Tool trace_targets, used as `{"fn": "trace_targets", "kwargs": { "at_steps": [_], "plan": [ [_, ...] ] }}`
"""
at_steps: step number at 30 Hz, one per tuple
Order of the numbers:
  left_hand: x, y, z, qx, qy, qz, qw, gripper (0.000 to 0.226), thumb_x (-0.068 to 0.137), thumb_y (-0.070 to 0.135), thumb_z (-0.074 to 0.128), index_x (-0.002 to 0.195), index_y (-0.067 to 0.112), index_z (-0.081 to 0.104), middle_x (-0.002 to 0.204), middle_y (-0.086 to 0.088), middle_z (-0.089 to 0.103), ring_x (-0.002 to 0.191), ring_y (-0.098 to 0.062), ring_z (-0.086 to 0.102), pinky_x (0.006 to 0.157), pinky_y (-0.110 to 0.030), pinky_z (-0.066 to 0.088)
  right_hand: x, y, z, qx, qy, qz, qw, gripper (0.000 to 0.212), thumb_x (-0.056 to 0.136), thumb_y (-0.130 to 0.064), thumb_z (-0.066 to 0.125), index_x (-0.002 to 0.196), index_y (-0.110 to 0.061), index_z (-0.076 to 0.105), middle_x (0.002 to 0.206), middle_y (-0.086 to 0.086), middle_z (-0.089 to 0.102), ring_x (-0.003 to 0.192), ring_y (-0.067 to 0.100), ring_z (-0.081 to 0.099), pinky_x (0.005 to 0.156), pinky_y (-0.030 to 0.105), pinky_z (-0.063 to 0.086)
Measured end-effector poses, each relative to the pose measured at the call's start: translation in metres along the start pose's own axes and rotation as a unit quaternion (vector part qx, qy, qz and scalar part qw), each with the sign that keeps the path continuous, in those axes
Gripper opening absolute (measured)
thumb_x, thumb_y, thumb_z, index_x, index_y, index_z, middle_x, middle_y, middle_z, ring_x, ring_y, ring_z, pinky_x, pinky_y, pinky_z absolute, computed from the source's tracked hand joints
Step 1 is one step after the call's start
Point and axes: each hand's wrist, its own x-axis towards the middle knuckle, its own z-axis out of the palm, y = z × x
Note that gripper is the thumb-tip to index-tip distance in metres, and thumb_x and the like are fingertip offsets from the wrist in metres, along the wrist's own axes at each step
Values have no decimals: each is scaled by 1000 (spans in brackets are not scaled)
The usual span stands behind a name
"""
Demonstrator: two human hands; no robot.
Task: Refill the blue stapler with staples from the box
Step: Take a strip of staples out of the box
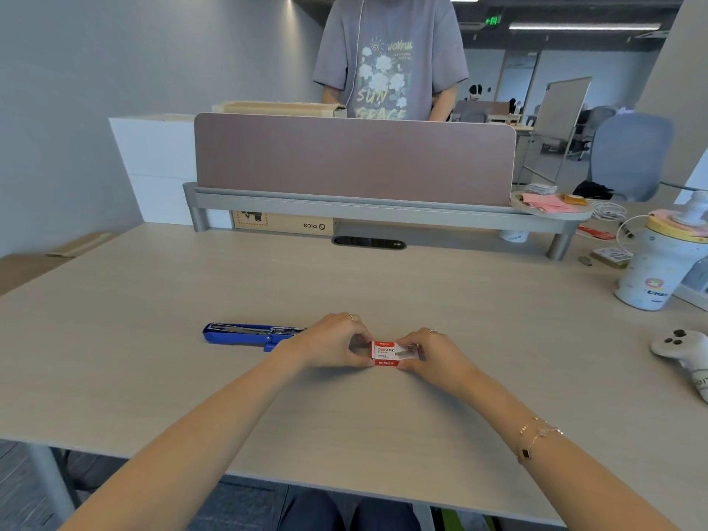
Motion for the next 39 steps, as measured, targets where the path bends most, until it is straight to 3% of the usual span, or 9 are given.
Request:
{"fn": "trace_targets", "kwargs": {
  "at_steps": [7, 17, 24, 39],
  "plan": [
    [-2, -3, 2, -2, 13, 1, 1000, 37, 75, 50, 69, 105, 28, 68, 99, 8, 65, 91, -8, 55, 78, -28, 46, -2, 0, -1, -13, 3, 6, 1000, 41, 80, -21, 70, 118, -13, 60, 113, 9, 64, 101, 21, 56, 78, 19, 34],
    [-7, -7, -4, 20, 5, 1, 1000, 33, 75, 44, 69, 103, 27, 68, 95, 7, 65, 87, -10, 54, 70, -23, 40, -5, 2, -1, -36, 1, 9, 999, 43, 80, -26, 69, 120, -17, 59, 116, 7, 63, 106, 22, 55, 89, 26, 39],
    [-10, -6, -12, 46, -21, -2, 999, 28, 75, 44, 68, 98, 27, 69, 92, 9, 65, 84, -8, 53, 70, -25, 41, -8, 4, -2, -28, 2, 13, 1000, 42, 80, -26, 70, 120, -16, 59, 115, 6, 63, 105, 21, 54, 85, 23, 37],
    [-5, -3, -18, 92, -40, 8, 995, 24, 73, 41, 66, 85, 21, 69, 88, 4, 67, 84, -15, 58, 77, -33, 47, -9, 3, -3, -36, 0, 10, 999, 39, 81, -26, 68, 118, -18, 59, 116, 5, 62, 108, 22, 53, 97, 35, 40]
  ]
}}
